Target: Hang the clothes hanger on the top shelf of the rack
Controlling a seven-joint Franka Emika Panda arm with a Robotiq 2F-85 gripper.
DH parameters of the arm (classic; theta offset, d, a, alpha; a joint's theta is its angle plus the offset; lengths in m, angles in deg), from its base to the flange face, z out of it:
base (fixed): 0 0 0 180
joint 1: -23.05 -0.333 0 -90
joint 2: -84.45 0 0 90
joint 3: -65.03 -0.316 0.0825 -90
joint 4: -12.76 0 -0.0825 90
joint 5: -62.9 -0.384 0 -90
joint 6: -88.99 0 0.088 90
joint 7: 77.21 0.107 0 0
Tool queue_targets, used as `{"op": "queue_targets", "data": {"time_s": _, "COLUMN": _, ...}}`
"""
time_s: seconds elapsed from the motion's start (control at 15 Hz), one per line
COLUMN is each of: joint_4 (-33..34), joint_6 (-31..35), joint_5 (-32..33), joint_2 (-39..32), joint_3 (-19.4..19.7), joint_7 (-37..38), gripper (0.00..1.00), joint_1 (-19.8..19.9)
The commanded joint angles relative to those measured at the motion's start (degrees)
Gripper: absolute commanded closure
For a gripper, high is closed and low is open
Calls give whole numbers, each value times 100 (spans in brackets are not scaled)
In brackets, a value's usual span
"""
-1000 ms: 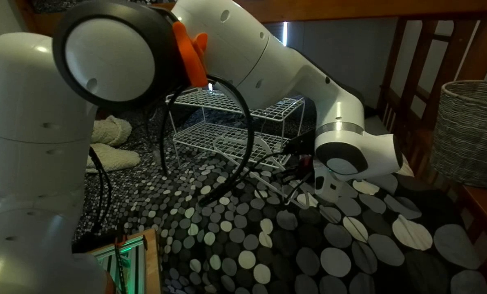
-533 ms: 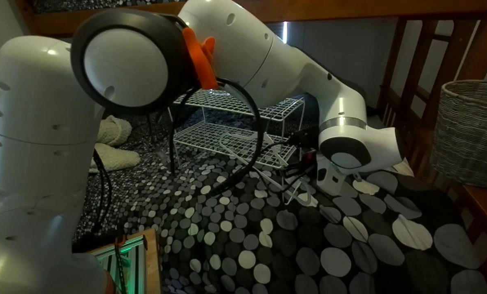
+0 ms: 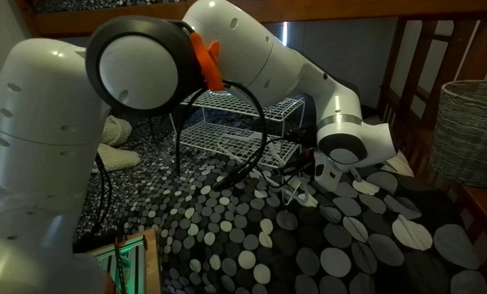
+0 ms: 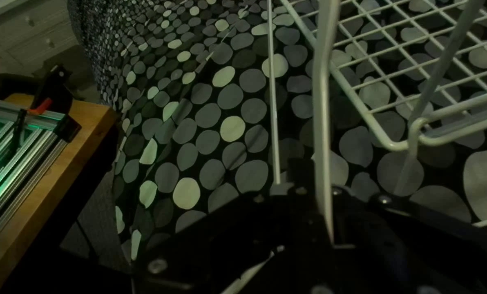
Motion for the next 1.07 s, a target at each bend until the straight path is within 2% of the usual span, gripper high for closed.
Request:
{"op": "queue_targets", "data": {"time_s": 0.0, "joint_4": 81, "joint_6": -118, "joint_5": 245, "joint_2": -37, "joint_3": 15, "joint_7": 134, "gripper": 100, "joint_1": -39}}
{"op": "queue_targets", "data": {"time_s": 0.73, "joint_4": 107, "joint_6": 23, "joint_5": 571, "joint_2": -147, "joint_3": -7, "joint_7": 459, "gripper": 100, "joint_1": -193}}
{"op": "queue_targets", "data": {"time_s": 0.8, "joint_4": 113, "joint_6": 21, "joint_5": 599, "joint_2": -163, "joint_3": -11, "joint_7": 461, "gripper": 97, "joint_1": -198}}
{"op": "queue_targets", "data": {"time_s": 0.87, "joint_4": 129, "joint_6": -10, "joint_5": 603, "joint_2": -178, "joint_3": -21, "joint_7": 462, "gripper": 73, "joint_1": -193}}
{"op": "queue_targets", "data": {"time_s": 1.0, "joint_4": 99, "joint_6": 19, "joint_5": 567, "joint_2": -140, "joint_3": -30, "joint_7": 409, "gripper": 69, "joint_1": -186}}
